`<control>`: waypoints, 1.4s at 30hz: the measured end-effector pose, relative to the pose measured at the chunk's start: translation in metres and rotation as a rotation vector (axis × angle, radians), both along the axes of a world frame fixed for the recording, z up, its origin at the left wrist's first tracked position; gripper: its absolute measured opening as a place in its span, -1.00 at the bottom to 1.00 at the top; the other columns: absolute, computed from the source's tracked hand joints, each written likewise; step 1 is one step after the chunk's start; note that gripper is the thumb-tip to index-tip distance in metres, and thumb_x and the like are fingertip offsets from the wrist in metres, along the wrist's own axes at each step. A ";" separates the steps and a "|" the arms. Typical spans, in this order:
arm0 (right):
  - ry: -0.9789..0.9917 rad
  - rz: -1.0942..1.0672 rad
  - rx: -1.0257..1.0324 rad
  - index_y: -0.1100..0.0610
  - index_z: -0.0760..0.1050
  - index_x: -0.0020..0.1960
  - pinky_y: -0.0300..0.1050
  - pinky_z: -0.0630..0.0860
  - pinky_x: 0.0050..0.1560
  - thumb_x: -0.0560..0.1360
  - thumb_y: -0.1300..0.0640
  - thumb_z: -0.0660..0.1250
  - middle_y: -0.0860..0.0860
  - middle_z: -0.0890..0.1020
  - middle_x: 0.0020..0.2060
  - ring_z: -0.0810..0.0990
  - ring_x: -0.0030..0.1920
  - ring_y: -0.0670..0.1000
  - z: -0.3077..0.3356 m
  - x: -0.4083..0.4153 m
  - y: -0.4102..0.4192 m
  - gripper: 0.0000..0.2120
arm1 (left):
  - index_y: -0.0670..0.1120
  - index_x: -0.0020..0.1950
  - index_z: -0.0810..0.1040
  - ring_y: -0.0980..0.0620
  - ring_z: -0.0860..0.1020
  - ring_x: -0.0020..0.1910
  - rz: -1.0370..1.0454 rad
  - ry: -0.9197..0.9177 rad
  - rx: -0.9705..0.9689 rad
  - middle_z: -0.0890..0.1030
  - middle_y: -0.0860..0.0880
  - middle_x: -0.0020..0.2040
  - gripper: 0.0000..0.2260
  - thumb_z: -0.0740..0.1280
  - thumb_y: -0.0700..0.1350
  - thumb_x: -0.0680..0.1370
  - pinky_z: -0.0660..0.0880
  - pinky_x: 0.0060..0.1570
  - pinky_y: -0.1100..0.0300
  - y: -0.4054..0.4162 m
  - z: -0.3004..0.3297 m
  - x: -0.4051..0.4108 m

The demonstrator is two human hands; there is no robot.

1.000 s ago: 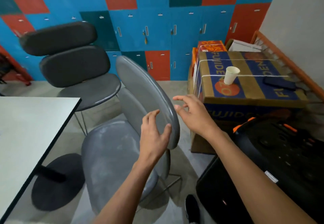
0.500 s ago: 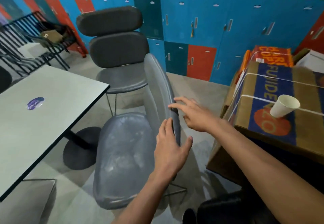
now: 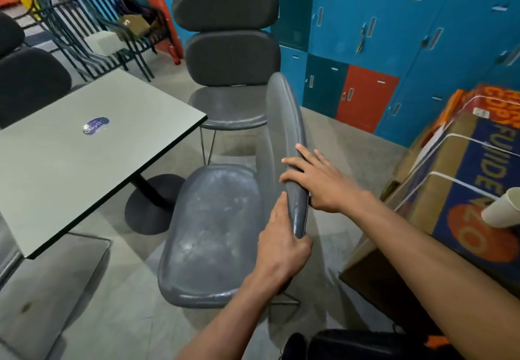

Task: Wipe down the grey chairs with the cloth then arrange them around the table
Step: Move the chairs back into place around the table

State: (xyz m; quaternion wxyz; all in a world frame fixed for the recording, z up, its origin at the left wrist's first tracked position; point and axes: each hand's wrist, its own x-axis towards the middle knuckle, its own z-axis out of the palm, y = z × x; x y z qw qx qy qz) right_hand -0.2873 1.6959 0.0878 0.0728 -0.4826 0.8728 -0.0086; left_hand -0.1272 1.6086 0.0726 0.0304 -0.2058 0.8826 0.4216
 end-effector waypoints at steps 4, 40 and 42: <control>0.006 -0.014 -0.020 -0.13 0.35 0.45 0.24 0.03 0.59 0.46 0.19 0.44 -0.06 0.16 0.58 -0.19 0.64 0.14 -0.002 0.004 -0.003 -0.38 | 0.10 0.64 0.05 -0.12 0.55 0.29 -0.046 -0.022 -0.019 0.41 0.00 0.51 -0.19 0.35 -0.05 0.45 0.53 0.20 -0.08 -0.005 0.002 0.001; -0.009 0.151 -0.077 -0.23 0.47 0.30 0.13 0.04 0.56 0.29 -0.33 0.50 -0.18 0.54 0.20 0.42 0.33 -0.05 -0.008 0.227 -0.196 -0.38 | 0.38 0.56 0.15 0.18 0.49 0.26 -0.252 0.044 -0.061 0.48 0.22 0.38 -0.32 0.42 0.15 0.55 0.50 0.28 -0.01 -0.271 -0.003 0.272; -0.006 0.169 -0.124 -0.21 0.47 0.31 0.07 0.14 0.50 0.30 -0.33 0.50 -0.18 0.55 0.20 0.44 0.30 -0.04 -0.011 0.239 -0.207 -0.37 | 0.38 0.56 0.17 0.20 0.49 0.26 -0.208 0.068 -0.097 0.48 0.26 0.37 -0.36 0.40 0.18 0.56 0.52 0.25 -0.01 -0.285 -0.005 0.290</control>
